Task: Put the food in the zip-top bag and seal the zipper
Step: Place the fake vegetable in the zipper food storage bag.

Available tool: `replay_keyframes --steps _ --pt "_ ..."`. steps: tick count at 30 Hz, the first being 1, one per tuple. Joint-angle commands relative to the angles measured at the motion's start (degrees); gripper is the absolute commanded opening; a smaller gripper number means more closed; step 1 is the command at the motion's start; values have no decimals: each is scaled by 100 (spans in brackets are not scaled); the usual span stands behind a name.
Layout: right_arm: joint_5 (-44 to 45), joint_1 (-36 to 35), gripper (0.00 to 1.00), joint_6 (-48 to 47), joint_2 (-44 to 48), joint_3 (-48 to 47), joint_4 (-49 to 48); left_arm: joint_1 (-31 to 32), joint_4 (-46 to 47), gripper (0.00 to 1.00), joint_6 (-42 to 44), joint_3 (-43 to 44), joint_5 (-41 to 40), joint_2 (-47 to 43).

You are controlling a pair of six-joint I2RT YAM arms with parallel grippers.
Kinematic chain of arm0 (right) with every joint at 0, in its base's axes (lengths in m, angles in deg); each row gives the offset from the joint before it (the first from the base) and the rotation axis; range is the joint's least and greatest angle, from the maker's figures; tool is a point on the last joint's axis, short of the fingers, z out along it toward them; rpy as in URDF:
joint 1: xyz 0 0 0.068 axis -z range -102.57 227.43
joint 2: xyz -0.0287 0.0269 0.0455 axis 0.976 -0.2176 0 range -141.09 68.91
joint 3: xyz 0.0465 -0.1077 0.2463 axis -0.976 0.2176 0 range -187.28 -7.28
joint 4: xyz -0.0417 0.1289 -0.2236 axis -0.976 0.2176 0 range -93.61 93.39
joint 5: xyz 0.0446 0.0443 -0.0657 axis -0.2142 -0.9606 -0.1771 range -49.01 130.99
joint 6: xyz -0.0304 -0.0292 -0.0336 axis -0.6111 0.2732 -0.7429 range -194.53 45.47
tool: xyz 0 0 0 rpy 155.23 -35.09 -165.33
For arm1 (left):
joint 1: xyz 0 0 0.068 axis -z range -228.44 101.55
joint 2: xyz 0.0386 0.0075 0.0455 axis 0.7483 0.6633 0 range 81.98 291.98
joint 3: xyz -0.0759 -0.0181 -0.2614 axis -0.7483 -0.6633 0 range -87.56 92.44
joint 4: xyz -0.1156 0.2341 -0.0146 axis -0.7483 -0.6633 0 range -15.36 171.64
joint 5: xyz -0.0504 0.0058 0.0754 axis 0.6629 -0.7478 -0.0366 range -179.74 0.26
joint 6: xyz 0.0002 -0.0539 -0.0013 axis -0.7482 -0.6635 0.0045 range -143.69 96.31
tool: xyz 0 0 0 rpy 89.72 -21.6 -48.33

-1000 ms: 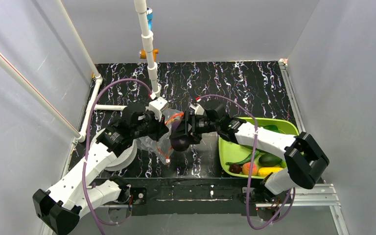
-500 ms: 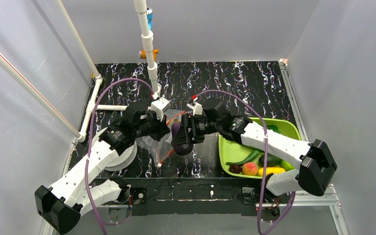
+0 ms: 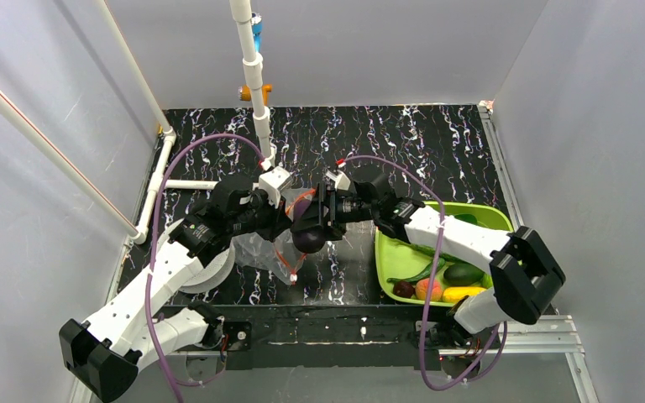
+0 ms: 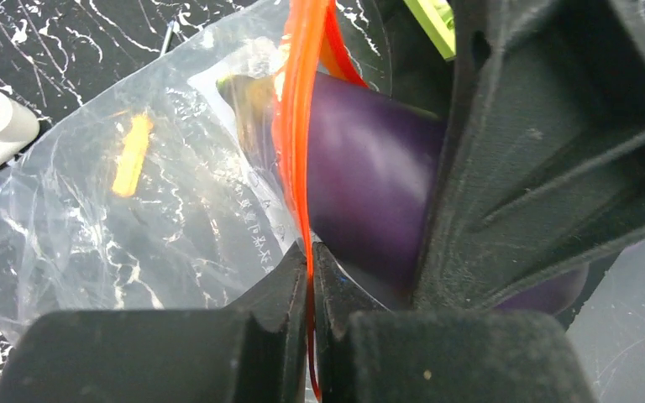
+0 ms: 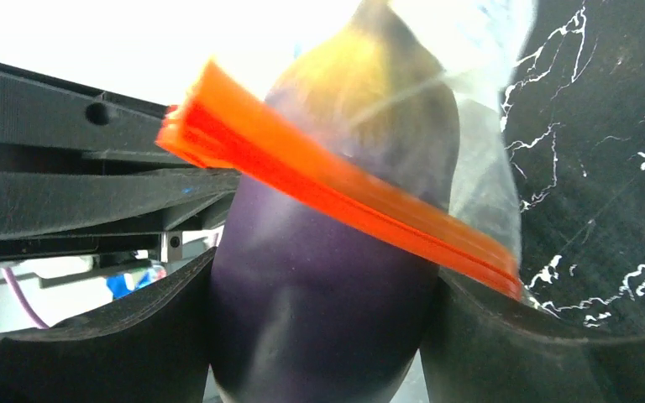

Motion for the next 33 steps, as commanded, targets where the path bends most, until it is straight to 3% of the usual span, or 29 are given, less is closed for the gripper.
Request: replay_keyframes --steps 1,5,11,14,15,26,29,33 --pt "222 3 63 901 -81 197 -1025 12 122 0 17 -34 383 -43" --pt "1069 1 63 796 -89 276 -467 12 170 0 -15 -48 482 -18" --pt "1490 -108 68 140 26 63 126 12 198 0 -50 -49 521 -11" --pt "1516 -119 97 -155 74 -66 402 12 212 0 -64 -49 561 20" --pt "1538 -127 98 -245 110 -98 506 12 209 0 -64 -48 555 29" --pt "1260 -180 95 -140 527 -38 675 14 191 0 -90 -20 505 120" --pt "1302 -244 87 161 460 -126 532 13 211 0 -150 5 607 199" --pt "1485 -401 69 222 155 -454 650 12 240 0 -273 -9 598 219"
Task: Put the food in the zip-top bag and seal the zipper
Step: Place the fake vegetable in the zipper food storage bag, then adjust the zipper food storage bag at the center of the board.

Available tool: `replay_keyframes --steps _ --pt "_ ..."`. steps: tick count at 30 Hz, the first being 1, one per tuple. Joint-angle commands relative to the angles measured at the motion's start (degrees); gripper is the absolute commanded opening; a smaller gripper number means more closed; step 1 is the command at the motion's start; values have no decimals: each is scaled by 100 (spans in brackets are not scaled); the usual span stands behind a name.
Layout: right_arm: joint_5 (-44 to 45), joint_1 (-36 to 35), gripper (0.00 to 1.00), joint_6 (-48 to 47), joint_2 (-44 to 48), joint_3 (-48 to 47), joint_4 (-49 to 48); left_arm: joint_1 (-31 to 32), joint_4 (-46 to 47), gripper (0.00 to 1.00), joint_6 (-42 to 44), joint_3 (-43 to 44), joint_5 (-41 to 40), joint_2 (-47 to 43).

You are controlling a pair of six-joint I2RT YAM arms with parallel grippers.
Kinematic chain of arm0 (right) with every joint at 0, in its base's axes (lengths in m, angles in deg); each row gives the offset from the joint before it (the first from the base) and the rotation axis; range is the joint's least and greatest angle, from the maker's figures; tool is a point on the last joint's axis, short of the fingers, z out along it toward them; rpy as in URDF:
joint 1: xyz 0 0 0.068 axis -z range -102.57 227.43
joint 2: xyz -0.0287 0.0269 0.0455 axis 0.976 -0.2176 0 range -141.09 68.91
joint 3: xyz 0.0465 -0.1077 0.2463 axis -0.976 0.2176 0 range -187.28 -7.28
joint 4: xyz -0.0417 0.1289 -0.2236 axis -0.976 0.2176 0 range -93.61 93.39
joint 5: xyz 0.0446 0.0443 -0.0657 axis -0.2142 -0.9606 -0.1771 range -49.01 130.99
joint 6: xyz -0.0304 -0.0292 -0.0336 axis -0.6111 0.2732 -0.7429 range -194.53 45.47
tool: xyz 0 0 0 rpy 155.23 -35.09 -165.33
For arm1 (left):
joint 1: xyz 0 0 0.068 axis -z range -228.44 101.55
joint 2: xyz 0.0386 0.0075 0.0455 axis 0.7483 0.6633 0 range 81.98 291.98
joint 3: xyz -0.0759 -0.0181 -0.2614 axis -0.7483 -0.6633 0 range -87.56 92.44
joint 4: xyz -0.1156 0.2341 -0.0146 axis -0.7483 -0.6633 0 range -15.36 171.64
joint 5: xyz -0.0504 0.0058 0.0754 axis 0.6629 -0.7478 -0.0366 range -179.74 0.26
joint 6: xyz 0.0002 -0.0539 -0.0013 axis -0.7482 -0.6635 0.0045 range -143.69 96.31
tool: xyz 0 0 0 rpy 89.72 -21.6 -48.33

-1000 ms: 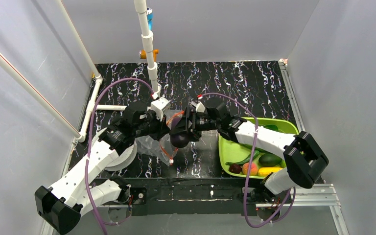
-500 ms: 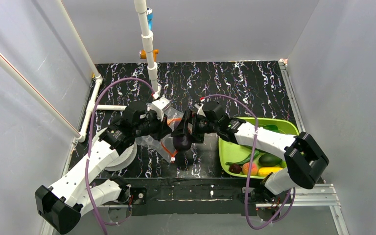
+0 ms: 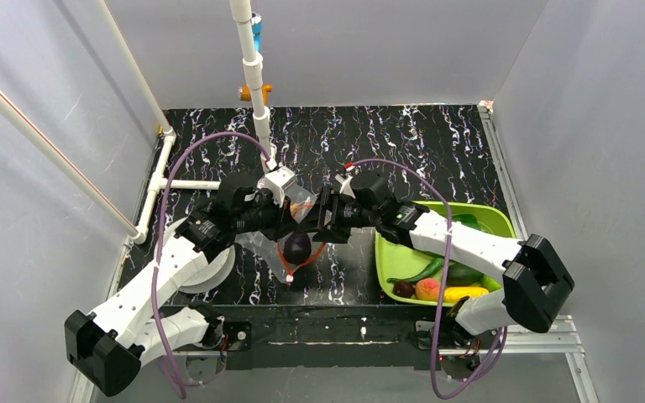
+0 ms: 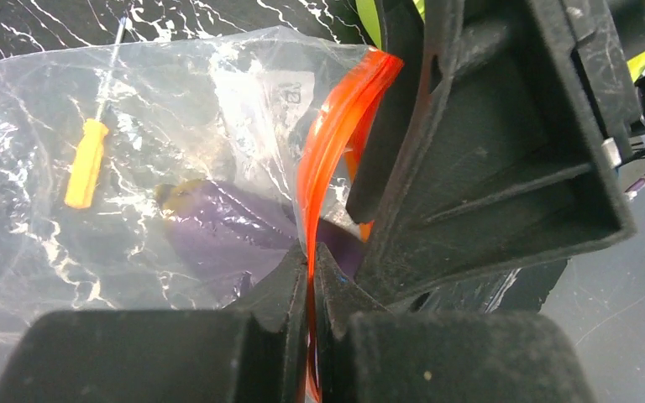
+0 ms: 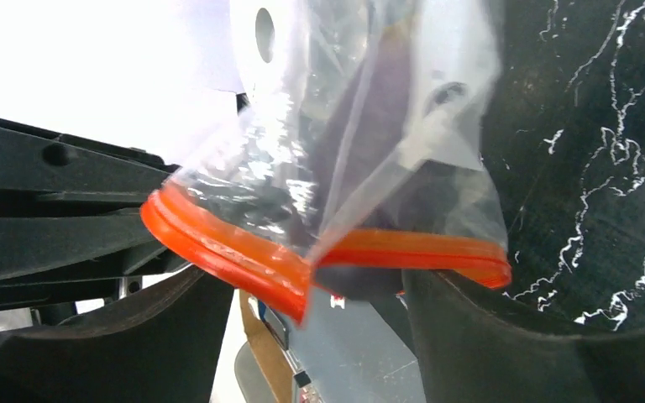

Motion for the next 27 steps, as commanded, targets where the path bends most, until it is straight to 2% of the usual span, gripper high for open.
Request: replay_keyframes --steps 1,5,13,16,19,23,24,27 --pt "132 -194 67 90 -209 -585 -119 17 94 0 -132 -18 115 -41" --pt "318 -254 58 -276 -96 -689 259 19 162 0 -160 -66 160 -127" --pt "1001 -255 52 -1923 876 -649 1768 4 78 0 -143 -40 -55 -205" --pt "1290 -251 54 -2259 1239 -372 2100 -4 78 0 -165 -30 -72 -159" --pt "1278 -253 61 -2472 1358 -188 2167 -5 78 0 -174 -27 -84 -135" --pt "977 -289 64 -2485 1120 -252 2089 -5 80 0 -205 -35 -80 -130" --pt "932 -398 65 -2388 929 -228 1757 -7 65 0 -218 -22 -31 -115" --pt "1039 -574 64 -2292 478 -385 1712 -3 68 0 -342 21 49 -84"
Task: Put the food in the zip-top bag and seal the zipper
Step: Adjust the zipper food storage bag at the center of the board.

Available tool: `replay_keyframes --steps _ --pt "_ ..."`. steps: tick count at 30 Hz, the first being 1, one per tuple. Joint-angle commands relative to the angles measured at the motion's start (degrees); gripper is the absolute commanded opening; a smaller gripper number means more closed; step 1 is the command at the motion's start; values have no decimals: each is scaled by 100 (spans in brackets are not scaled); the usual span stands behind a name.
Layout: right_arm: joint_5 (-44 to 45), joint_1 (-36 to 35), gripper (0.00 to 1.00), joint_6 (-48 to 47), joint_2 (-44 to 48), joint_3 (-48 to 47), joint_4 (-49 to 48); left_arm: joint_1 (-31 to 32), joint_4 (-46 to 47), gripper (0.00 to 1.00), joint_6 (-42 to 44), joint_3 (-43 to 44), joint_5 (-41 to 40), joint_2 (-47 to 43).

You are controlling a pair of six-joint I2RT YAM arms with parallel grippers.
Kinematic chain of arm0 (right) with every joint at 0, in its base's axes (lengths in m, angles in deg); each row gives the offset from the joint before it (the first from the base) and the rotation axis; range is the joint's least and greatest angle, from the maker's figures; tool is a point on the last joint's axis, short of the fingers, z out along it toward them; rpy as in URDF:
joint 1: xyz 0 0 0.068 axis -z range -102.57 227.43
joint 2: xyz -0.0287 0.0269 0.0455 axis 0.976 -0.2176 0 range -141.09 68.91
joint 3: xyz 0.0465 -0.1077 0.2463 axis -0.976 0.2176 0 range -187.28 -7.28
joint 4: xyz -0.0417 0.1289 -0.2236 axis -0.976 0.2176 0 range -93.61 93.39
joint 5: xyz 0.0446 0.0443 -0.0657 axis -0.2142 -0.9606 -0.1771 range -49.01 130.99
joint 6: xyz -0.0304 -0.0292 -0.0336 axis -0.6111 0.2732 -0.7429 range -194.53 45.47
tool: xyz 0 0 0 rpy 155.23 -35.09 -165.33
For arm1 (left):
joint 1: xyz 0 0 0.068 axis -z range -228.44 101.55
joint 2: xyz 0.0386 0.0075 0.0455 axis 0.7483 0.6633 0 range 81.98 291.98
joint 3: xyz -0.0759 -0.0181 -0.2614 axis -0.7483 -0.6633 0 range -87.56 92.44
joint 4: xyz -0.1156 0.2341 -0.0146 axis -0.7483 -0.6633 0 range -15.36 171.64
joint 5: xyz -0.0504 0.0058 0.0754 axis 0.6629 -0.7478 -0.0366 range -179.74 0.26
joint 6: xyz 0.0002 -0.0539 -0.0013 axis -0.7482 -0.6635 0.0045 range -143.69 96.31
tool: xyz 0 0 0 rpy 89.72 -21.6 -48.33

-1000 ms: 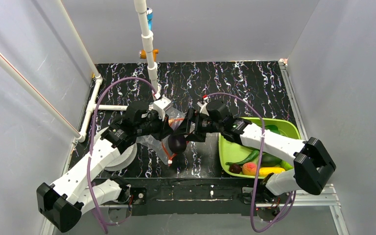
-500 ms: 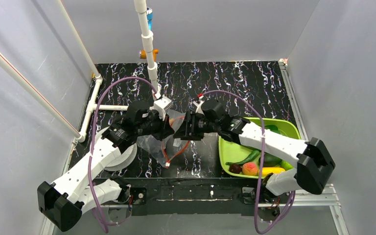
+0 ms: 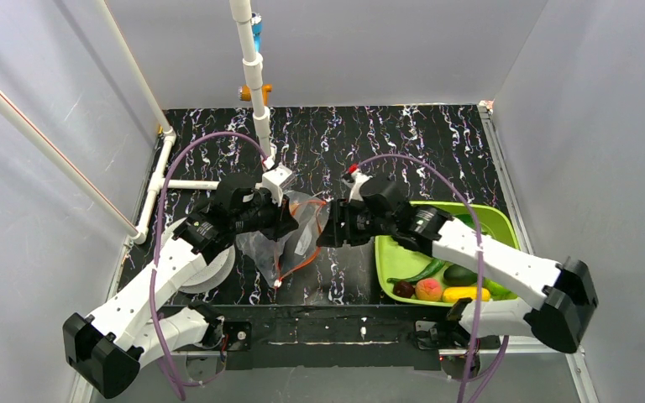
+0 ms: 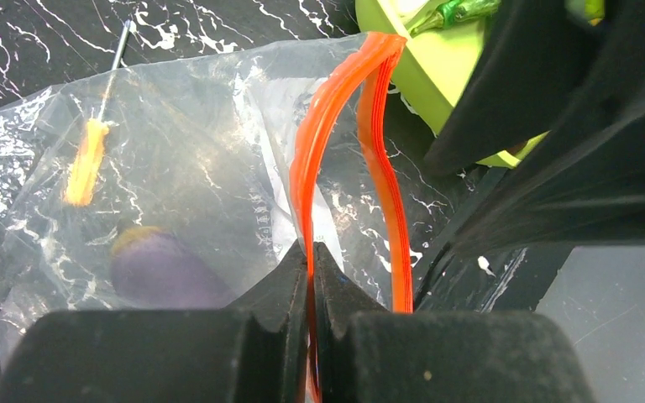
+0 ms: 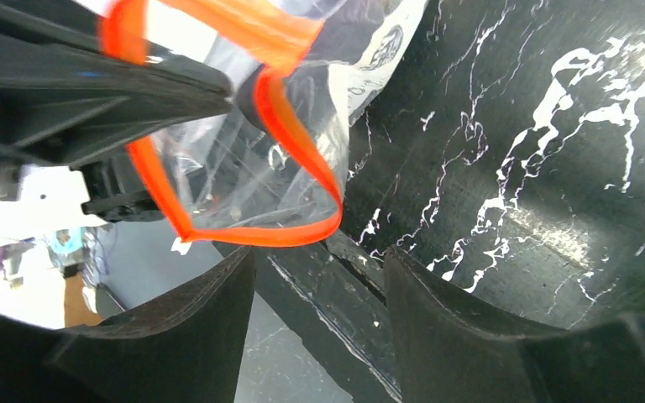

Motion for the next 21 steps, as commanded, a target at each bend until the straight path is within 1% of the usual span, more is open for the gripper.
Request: replay_keyframes --steps 1,3,4,5,7,8,9,11,12,15,16,18,19,21 --pt "12 -307 63 -125 -664 -175 -165 -2 -9 0 -203 81 170 15" --pt "-154 -422 59 -175 -905 -371 -174 -3 -224 0 -335 288 328 121" --pt "-267 -468 54 -198 -973 -444 -223 -5 -408 0 -446 446 334 171" --pt "-338 -492 44 -214 -1018 -541 -220 -3 -593 0 -595 597 306 196" --pt "-318 -511 16 -234 -996 -815 40 -3 -1117 0 -911 969 184 241" --pt "-236 -511 6 -241 -925 -988 284 -3 -1526 0 -1031 1308 74 281" --pt "-162 -513 2 -270 -789 -1130 488 -4 -2087 0 -1107 1635 -69 333" --pt "-203 -511 1 -393 -543 -1369 771 -4 -2983 0 -1181 2379 -337 396" --pt "-273 -502 1 -471 -491 -1530 944 -3 -3235 0 -1195 2671 -443 360" --pt "-361 -473 1 -619 -411 -1920 1354 1 -3432 0 -1349 3058 -707 86" --pt "-544 -434 1 -577 -372 -1867 1206 -2 -3390 0 -1419 3044 -742 6" --pt "-1259 -305 1 -299 -321 -1457 423 -3 -3231 0 -1618 2832 -780 -82" --pt "-1664 -219 1 -95 -366 -1183 -53 -1 -3077 0 -1761 2608 -760 -108" --pt "-2096 -53 1 197 -608 -879 -445 -3 -2695 0 -1996 2058 -629 -90"
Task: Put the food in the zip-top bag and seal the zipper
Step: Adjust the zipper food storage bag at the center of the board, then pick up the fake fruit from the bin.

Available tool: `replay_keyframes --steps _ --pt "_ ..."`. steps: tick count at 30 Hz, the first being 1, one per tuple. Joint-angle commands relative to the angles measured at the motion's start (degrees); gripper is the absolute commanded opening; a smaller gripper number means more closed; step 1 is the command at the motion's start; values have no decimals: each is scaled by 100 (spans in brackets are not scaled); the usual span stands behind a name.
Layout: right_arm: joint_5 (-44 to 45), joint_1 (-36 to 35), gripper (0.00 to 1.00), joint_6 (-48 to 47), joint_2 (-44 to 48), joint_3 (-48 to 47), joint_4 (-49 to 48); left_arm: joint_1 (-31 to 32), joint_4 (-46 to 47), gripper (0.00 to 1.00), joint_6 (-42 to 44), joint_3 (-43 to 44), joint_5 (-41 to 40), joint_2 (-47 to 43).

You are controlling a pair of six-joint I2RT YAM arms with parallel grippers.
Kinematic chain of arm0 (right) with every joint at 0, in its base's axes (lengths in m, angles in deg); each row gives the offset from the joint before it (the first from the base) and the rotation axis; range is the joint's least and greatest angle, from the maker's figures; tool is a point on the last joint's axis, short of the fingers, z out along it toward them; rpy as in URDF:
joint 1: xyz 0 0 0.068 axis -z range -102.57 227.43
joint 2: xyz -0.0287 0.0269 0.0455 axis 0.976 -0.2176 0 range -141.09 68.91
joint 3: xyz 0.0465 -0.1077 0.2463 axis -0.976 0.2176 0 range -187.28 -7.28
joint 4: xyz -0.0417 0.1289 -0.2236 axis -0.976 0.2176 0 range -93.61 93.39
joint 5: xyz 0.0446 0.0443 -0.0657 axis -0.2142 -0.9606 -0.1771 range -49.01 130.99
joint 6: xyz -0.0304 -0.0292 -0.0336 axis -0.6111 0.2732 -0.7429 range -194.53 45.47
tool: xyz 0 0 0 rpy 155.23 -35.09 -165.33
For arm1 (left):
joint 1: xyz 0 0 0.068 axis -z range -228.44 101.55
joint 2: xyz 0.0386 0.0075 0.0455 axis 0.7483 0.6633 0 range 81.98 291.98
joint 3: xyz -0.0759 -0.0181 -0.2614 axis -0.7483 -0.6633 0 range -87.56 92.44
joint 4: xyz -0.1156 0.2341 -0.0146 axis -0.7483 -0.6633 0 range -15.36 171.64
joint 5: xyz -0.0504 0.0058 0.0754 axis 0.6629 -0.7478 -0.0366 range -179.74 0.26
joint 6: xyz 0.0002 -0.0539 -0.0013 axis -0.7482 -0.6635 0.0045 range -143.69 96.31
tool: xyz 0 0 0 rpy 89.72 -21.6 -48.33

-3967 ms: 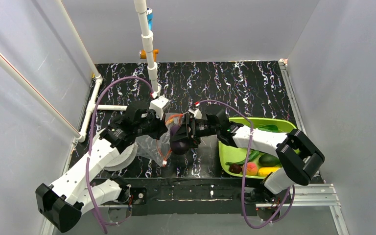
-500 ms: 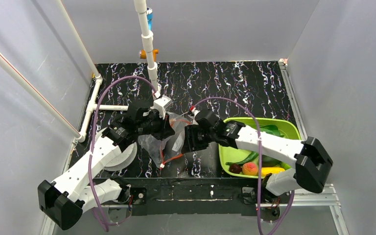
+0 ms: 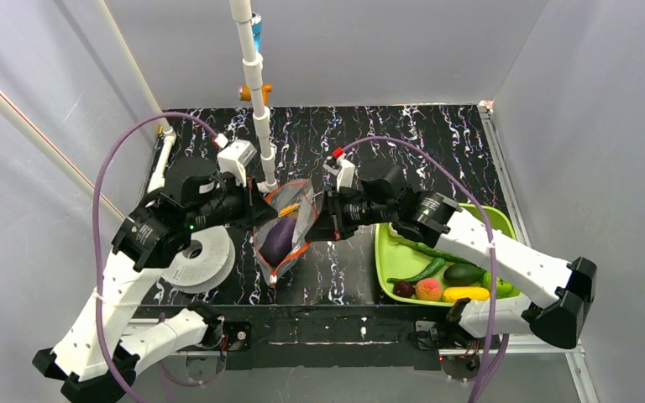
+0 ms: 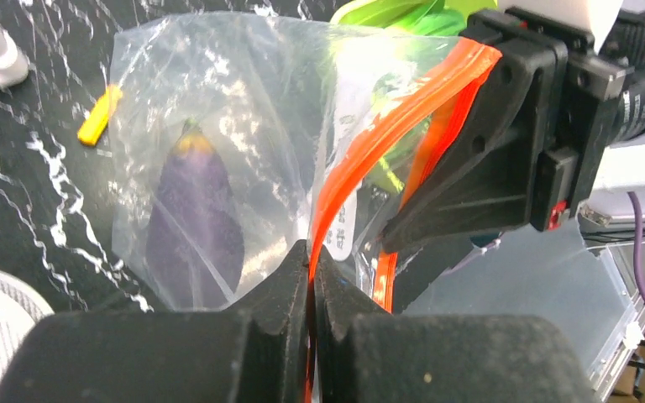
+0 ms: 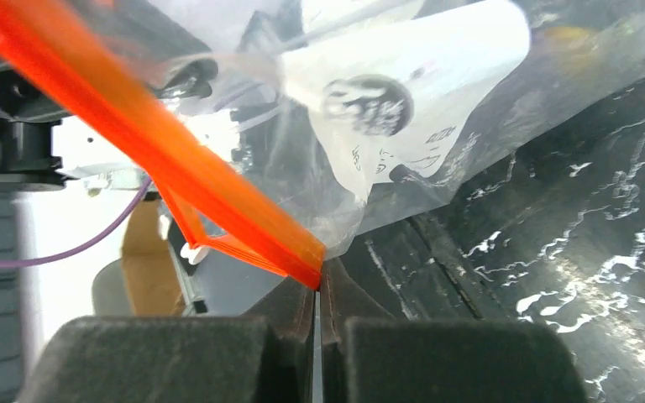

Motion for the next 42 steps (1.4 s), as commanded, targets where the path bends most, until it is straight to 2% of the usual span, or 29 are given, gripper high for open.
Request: replay_keyframes --steps 1,6,7,11,18,21,23,27,31,34,37,39,42 --pt "-1240 318 1 492 -527 622 -843 -3 120 0 -619 -939 -5 137" --pt "-1661 371 1 312 -848 477 -734 -2 181 0 -725 -1003 134 160" --pt "-1602 374 5 244 -787 463 -699 -3 249 0 -706 -977 76 69" --pt "-1049 370 27 -120 -495 187 -71 -4 304 0 -438 -881 -314 -78" --pt "12 422 67 -765 242 -94 1212 -2 585 0 513 -682 -409 310" --pt "808 475 74 -876 786 -86 1792 -2 702 0 555 -786 -579 349" --pt "1695 488 81 -804 1256 134 1999 0 1052 0 432 -1157 -589 218" --pt "3805 596 98 145 2259 888 2513 2 1663 0 339 -1772 -411 70" --pt "4642 673 98 1078 3009 1461 3002 -3 1479 0 740 -1362 -302 316" --pt "5196 734 98 2261 3068 1705 3884 -3 1116 0 1140 -812 -569 416" --pt "5278 772 96 3191 2984 1948 4498 -4 842 0 1340 -442 -909 385" --pt "5218 796 94 3604 2898 2147 4690 -5 813 0 1295 -521 -885 342" --pt "5205 845 96 4188 2733 2484 4890 -3 993 0 1099 -951 -444 413"
